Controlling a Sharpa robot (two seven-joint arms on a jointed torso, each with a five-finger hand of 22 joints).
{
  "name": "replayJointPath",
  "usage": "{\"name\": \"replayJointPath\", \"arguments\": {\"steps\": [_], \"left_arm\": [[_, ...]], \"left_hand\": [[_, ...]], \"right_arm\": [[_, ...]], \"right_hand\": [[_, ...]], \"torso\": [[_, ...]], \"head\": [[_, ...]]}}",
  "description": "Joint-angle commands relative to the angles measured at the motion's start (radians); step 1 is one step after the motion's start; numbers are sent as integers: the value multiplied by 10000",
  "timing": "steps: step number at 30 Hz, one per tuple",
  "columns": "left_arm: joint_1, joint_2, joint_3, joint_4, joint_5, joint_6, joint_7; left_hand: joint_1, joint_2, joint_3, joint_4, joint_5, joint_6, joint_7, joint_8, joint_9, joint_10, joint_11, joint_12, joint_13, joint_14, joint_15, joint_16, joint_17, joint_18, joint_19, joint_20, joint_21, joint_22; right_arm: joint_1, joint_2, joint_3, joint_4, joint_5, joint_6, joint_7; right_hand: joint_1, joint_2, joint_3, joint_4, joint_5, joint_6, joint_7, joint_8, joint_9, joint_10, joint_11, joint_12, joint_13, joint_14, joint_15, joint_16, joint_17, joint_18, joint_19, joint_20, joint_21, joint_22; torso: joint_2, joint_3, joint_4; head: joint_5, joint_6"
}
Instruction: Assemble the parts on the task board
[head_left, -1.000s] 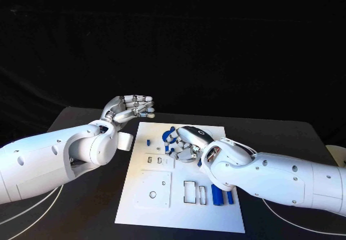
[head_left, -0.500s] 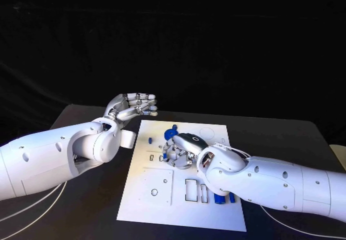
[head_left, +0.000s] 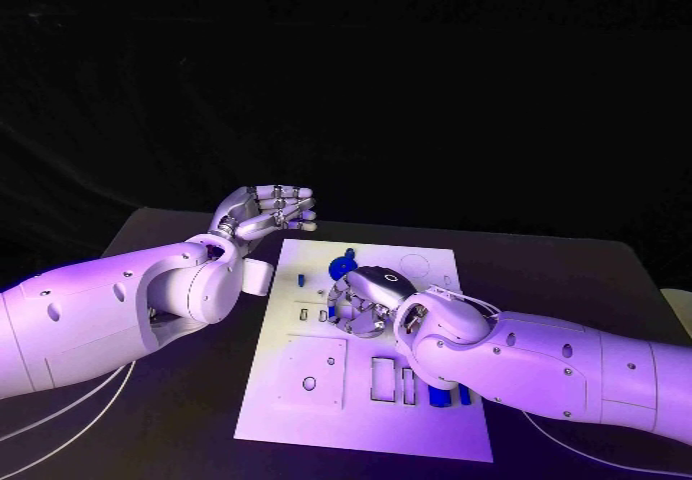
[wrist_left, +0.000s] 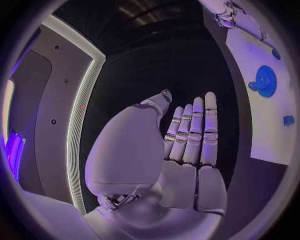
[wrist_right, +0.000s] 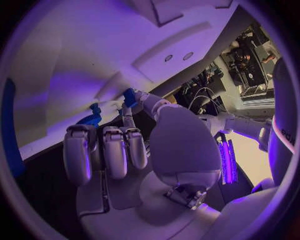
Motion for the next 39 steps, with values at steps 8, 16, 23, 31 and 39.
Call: {"name": "replayJointPath", "arguments": {"steps": [8, 16, 23, 31, 39], "left_arm": [[6, 3, 7, 22, 43, 185, 41], [6, -10, 7, 23, 43, 185, 34], [6, -17, 7, 24, 43, 186, 30], [6, -15, 7, 11, 43, 192, 19], [5, -9, 7, 3, 43, 198, 13]], "left_hand": [[-88, 14, 44, -56, -32, 88, -29, -19, 3, 44, -8, 14, 4, -39, 14, -67, 19, 67, -63, -9, 56, 21], [-88, 14, 44, -56, -32, 88, -29, -19, 3, 44, -8, 14, 4, -39, 14, -67, 19, 67, -63, -9, 56, 21], [-97, 12, 48, -58, -32, 87, -26, -22, 2, 43, -7, 10, 3, -40, 14, -70, 23, 69, -70, -7, 61, 23], [-97, 12, 48, -58, -32, 87, -26, -22, 2, 43, -7, 10, 3, -40, 14, -70, 23, 69, -70, -7, 61, 23], [-97, 12, 48, -58, -32, 87, -26, -22, 2, 43, -7, 10, 3, -40, 14, -70, 23, 69, -70, -7, 61, 23]], "right_arm": [[-55, 7, -38, -119, -282, 311, -203], [-55, 8, -39, -155, -326, 443, -283], [-56, 22, -42, -166, -370, 412, -303], [-56, 27, -44, -167, -384, 393, -310], [-56, 28, -45, -166, -400, 381, -321]], "right_hand": [[-64, -13, -35, 36, 11, -1, -86, 72, 245, 875, -10, -81, 2386, 988, -56, 24, 2284, -89, 343, -29, -68, 1758], [-118, -110, -57, 27, 5, -104, -40, 22, 233, 826, 26, -150, 2324, 980, -29, 14, 2246, -78, 315, -13, -111, 1726], [-182, -210, -87, 32, 7, -196, 9, -27, 217, 784, 68, -207, 2274, 979, 6, 13, 2244, -71, 296, 14, -142, 1705], [-270, -316, -134, 61, -5, -273, 54, -71, 201, 763, 110, -234, 2252, 980, 42, 13, 2246, -69, 289, 43, -157, 1698], [-474, -538, -284, 164, -66, -426, 132, -167, 160, 719, 183, -293, 2203, 976, 106, 8, 2229, -59, 266, 104, -201, 1674]], "torso": [[-1, -4, -5], [0, -12, 0], [-5, -10, 2], [2, -12, -5], [-1, -7, -6]], "head": [[-11, -14], [-21, -15], [-19, -31], [-14, -49], [-28, -65]]}}
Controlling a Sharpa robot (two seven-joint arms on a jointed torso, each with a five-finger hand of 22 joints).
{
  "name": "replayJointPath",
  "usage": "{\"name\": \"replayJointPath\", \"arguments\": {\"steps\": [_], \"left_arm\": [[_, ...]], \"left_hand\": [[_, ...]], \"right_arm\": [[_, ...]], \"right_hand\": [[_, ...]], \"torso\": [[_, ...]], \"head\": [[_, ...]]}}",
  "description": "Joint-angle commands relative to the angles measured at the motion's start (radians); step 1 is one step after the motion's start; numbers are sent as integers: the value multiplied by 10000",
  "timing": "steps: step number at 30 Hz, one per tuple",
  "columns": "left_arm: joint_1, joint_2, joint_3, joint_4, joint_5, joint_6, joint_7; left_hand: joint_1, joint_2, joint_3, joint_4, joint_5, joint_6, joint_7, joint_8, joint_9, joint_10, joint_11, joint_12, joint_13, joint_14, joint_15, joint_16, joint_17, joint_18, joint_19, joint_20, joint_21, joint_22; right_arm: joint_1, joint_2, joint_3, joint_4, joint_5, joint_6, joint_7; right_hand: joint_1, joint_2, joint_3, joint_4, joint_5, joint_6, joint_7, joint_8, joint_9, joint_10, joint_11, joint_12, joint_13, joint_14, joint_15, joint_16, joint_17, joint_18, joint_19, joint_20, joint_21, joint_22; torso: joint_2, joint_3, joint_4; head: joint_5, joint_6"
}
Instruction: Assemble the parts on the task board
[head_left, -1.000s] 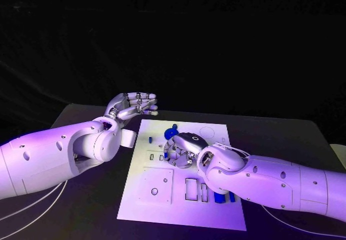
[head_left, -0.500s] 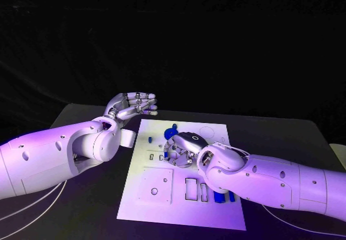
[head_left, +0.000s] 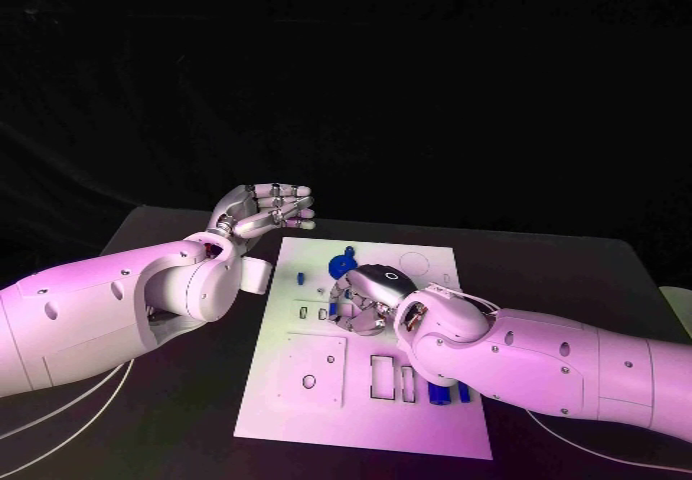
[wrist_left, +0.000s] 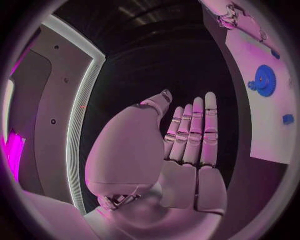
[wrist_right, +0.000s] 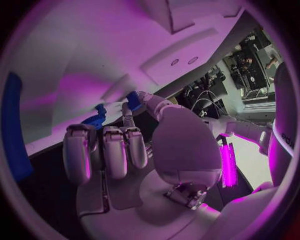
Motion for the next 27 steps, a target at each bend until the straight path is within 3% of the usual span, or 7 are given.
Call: {"name": "replayJointPath", "arguments": {"steps": [1, 8, 24, 27], "left_arm": [[5, 16, 7, 11, 38, 173, 46], [5, 15, 7, 7, 38, 174, 42], [5, -2, 7, 3, 38, 179, 27], [5, -5, 7, -4, -11, 156, -23]], "left_hand": [[-97, 12, 19, -30, -33, 51, 10, -22, 2, 44, -7, 10, 3, -40, 14, -31, 15, 69, -70, -7, 61, 13], [-97, 12, 19, -30, -33, 51, 10, -22, 2, 44, -7, 10, 3, -40, 14, -31, 15, 69, -70, -7, 61, 13], [-97, 12, 19, -30, -33, 51, 10, -22, 2, 44, -7, 10, 3, -40, 14, -31, 15, 69, -70, -7, 61, 13], [-117, 12, 38, -41, -32, 41, 15, -34, -3, 33, -2, -3, -2, -41, 17, -41, 28, 73, -88, -1, 79, 20]], "right_arm": [[-33, -1, -22, -16, -149, 308, -187], [-33, 2, -22, -10, -151, 207, -156], [-33, -12, -23, 1, -127, -155, -118], [-33, -74, -23, 80, -125, -383, -59]], "right_hand": [[-63, -132, -86, 19, -38, -141, 4, -95, -32, 683, 89, -50, 2196, 949, 89, 5, 2220, -56, 260, 110, -77, 1672], [-203, -298, -276, 125, 2, -381, 101, -246, -93, 619, 178, -132, 2126, 949, 164, 5, 2222, -47, 237, 174, -120, 1647], [-309, -379, -526, 288, -73, -620, 176, -387, -142, 458, 253, -339, 1947, 941, 236, -4, 2187, -25, 186, 247, -206, 1591], [-351, -455, -800, 414, -263, -809, 218, -484, -172, 345, 296, -476, 1829, 934, 272, -11, 2164, -4, 135, 288, -289, 1533]], "torso": [[-1, 2, -3], [-2, 6, -2], [-3, 5, 1], [-4, 5, 0]], "head": [[-11, -9], [-15, -13], [-25, -36], [-20, -41]]}}
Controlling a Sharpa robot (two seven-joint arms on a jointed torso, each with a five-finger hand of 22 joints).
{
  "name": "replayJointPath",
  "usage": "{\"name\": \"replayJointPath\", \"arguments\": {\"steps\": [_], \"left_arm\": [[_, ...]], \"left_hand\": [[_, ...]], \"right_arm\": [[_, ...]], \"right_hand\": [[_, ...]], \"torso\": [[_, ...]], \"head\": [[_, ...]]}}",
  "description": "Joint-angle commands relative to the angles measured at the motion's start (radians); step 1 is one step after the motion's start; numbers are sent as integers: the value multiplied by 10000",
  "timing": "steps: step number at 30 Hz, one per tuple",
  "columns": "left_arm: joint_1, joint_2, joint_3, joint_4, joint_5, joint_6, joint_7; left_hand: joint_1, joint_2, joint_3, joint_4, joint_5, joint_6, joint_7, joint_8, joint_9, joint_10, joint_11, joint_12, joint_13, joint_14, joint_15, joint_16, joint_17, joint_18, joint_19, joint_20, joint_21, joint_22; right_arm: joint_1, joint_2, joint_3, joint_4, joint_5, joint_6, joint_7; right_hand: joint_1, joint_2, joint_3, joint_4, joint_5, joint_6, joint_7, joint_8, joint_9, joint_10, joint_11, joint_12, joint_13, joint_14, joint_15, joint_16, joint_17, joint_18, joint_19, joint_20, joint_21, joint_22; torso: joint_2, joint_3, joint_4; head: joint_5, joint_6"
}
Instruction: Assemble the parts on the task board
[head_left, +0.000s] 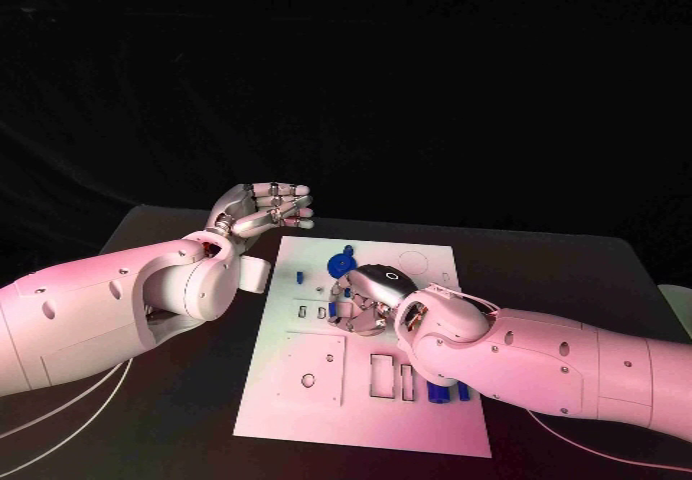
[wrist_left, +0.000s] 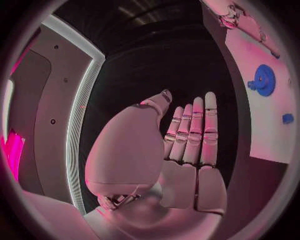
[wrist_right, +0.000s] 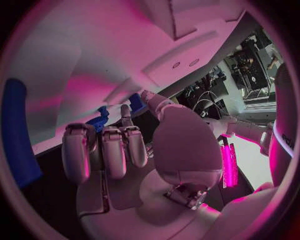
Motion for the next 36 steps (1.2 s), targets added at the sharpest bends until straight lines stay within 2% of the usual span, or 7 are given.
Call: {"name": "replayJointPath", "arguments": {"steps": [1, 7, 15, 20, 23, 27, 36], "left_arm": [[5, 3, 7, -1, -101, 111, -51], [6, -17, 7, -130, -1130, 191, -895], [6, 11, 6, -384, -3408, 862, -2667], [9, 126, 7, -578, -5026, 1891, -4250], [21, 178, 13, -608, -6229, 2824, -5393], [101, 307, 22, -652, -7539, 3863, -6714], [334, 886, 23, -1093, -8475, 5244, -8464]], "left_hand": [[-117, 12, 38, -41, -32, 41, 15, -34, -3, 34, -2, -3, -3, -42, 17, -41, 10, 74, -88, -1, 34, 11], [-803, -212, -281, 310, -30, 327, -211, 104, 70, 901, -243, 326, 125, 227, -125, 72, 170, 145, 20, -4, 92, -12], [-1255, -178, -280, 876, -13, 969, -396, 376, 247, 2094, -631, 577, 227, 2003, -697, 1262, 1039, 140, 1228, -555, 954, 331], [-2852, 23, -716, 1167, -24, 1064, -606, 604, 478, 2958, -945, 1377, 809, 3478, -1119, 4040, 2852, 133, 2252, -1000, 2595, 1236], [-3245, 157, -858, 1255, -9, 880, -692, 1030, 851, 2657, -1027, 2219, 1611, 3633, -1196, 7365, 6069, 89, 2118, -1191, 3960, 2182], [-3745, 442, -1566, 1293, -29, 482, -871, 2278, 1785, 1984, -1217, 4664, 3617, 4592, -1337, 10407, 9454, -296, 2803, -1237, 6857, 5715], [-3586, 895, -2077, 1304, -25, -88, -1095, 3644, 2909, 1332, -1433, 8143, 6623, 5520, -1591, 12210, 11920, -807, 4372, -1490, 8800, 8752]], "right_arm": [[-7, -85, -2, 124, -104, -439, 60], [29, -632, 20, 657, 352, -1416, 1024], [412, -1997, 124, 1425, 2784, -1741, 3366], [805, -2831, 144, 1648, 4423, -1420, 3618], [999, -3240, 148, 1679, 5102, -1321, 3624], [1192, -3674, 151, 1671, 5689, -1208, 3558], [1336, -4027, 151, 1453, 6078, -938, 3310]], "right_hand": [[-17, -131, -292, 114, -239, -214, 16, -121, -31, 339, 112, -166, 1796, 959, 92, -12, 2154, 0, 130, 77, -88, 1522], [1518, 373, -3797, 1661, -363, -1084, 299, -568, -377, 2, 446, -534, 1421, 947, 396, -24, 2114, 40, 67, 320, -248, 1457], [2340, 878, -3397, 1666, 730, -627, 218, -285, -352, -107, 302, -627, 1317, 864, 273, -122, 1780, 170, -263, 279, -774, 1082], [2281, 953, -3328, 1732, 624, -427, 146, -110, -323, -82, 238, -596, 1334, 856, 215, -138, 1739, 179, -283, 224, -827, 1057], [2255, 985, -3302, 1744, 633, -369, 124, -49, -311, -65, 215, -576, 1347, 859, 194, -138, 1747, 174, -267, 205, -813, 1072], [2235, 995, -3291, 1747, 654, -334, 109, -10, -304, -48, 202, -559, 1361, 861, 182, -137, 1753, 170, -257, 193, -804, 1082], [2231, 995, -3288, 1746, 664, -325, 105, 0, -301, -47, 198, -558, 1360, 857, 178, -141, 1736, 165, -245, 190, -787, 1096]], "torso": [[-5, 1, 3], [-41, 14, -2], [-138, 22, -91], [-258, 44, -141], [-314, 59, -154], [-395, 95, -144], [-506, 140, -117]], "head": [[4, -11], [20, -69], [7, 15], [99, 1], [132, 12], [196, -5], [212, -42]]}}
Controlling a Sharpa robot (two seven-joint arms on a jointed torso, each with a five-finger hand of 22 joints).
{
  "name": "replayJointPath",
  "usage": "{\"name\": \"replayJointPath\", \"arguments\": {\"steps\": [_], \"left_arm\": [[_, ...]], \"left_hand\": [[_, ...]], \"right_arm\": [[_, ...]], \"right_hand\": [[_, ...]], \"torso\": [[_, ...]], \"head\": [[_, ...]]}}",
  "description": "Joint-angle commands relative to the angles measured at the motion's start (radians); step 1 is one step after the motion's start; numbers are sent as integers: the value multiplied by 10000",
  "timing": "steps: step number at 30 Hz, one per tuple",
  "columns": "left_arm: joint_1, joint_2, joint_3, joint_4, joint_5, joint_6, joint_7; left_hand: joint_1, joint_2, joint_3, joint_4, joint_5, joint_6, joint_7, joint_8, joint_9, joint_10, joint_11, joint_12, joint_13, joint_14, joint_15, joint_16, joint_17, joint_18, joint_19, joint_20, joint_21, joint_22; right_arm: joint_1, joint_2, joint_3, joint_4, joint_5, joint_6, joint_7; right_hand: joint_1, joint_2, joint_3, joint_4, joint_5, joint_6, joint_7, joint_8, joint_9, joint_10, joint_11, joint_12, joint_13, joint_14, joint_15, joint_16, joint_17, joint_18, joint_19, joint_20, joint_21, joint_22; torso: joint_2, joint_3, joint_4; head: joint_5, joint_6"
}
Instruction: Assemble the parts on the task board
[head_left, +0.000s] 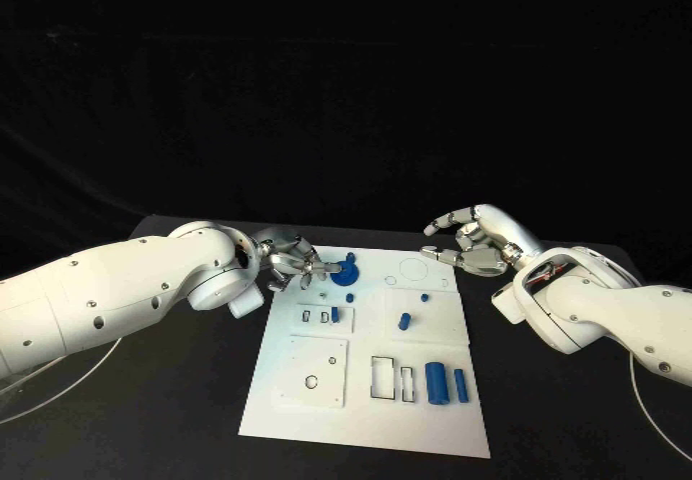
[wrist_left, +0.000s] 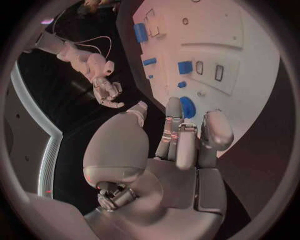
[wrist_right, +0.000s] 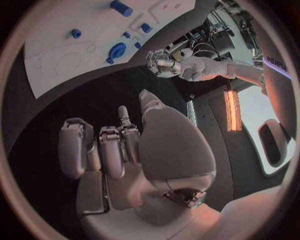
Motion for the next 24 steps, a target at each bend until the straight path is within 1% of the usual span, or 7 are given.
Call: {"name": "replayJointPath", "arguments": {"steps": [1, 2, 6, 9, 11, 14, 24], "left_arm": [[50, 197, 4, -123, -1000, 1387, -1503], [63, 305, 3, -182, -1072, 1549, -1673], [98, 596, -26, -318, -1378, 1937, -2001], [131, 794, -63, -437, -1552, 2123, -2145], [150, 917, -85, -518, -1639, 2254, -2215], [166, 1052, -114, -609, -1713, 2373, -2275], [181, 1367, -173, -771, -1757, 2416, -2325]], "left_hand": [[1, 126, -52, -9, -33, -119, 14, 115, 109, -101, -51, 256, 231, 764, -100, 46, 1730, -125, 80, -42, -21, -82], [48, 191, -32, -18, -33, -154, 11, 162, 156, -104, -57, 413, 397, 790, -111, 103, 1818, -64, -6, -58, -191, -417], [122, 220, -36, -17, -37, -196, -15, 285, 274, 97, -84, 1005, 1018, 910, -138, 355, 2183, -130, 264, -100, -94, -140], [109, 212, -59, -16, -37, -189, -30, 338, 320, 165, -97, 1188, 1206, 938, -149, 414, 2267, -163, 371, -113, -26, 17], [67, 202, -92, -13, -37, -152, -52, 410, 381, 260, -114, 1396, 1431, 947, -161, 434, 2296, -199, 463, -123, 50, 194], [-13, 149, -186, -12, -38, -43, -124, 650, 596, 385, -168, 1754, 1807, 964, -202, 473, 2353, -237, 564, -154, 131, 386], [-138, 98, -302, -3, -41, -74, -148, 756, 745, 349, -192, 1830, 1877, 987, -224, 522, 2425, -263, 623, -180, 186, 513]], "right_arm": [[18, -34, -1, -63, 521, 390, -21], [22, -44, -1, -82, 531, 416, -42], [32, -73, -2, -157, 524, 498, -151], [34, -79, -2, -193, 483, 534, -223], [36, -77, -3, -217, 451, 558, -275], [37, -70, -3, -242, 411, 574, -343], [37, -42, -4, -312, 338, 591, -465]], "right_hand": [[7, 83, 64, -17, 2, 80, 15, 26, 11, -22, -58, 30, 1364, 839, -84, -64, 1740, 165, -27, -57, -10, 1100], [7, 81, 64, -19, 7, 83, 13, 30, 12, -18, -60, 34, 1368, 835, -85, -69, 1722, 168, -34, -58, -21, 1092], [7, 81, 64, -19, 7, 83, 13, 30, 12, -18, -60, 34, 1368, 835, -85, -69, 1722, 168, -34, -58, -21, 1092], [11, 78, 70, -25, 26, 83, 10, 37, 12, -7, -65, 45, 1377, 834, -90, -71, 1717, 164, -23, -63, -8, 1103], [16, 75, 78, -32, 52, 79, 5, 44, 11, -5, -70, 46, 1376, 835, -96, -70, 1722, 163, -20, -69, -7, 1106], [21, 69, 90, -38, 97, 76, 0, 57, 11, -7, -76, 40, 1368, 833, -103, -75, 1708, 166, -25, -77, -19, 1098], [21, 66, 96, -39, 124, 78, -3, 65, 12, -17, -79, 26, 1354, 826, -107, -83, 1680, 166, -24, -81, -22, 1098]], "torso": [[-61, 21, 5], [-64, 23, 0], [-75, 34, 7], [-64, 35, 19], [-55, 33, 21], [-33, 33, -3], [-25, 23, 7]], "head": [[6, -20], [5, -33], [26, -35], [26, -66], [47, -47], [86, -85], [31, -168]]}}
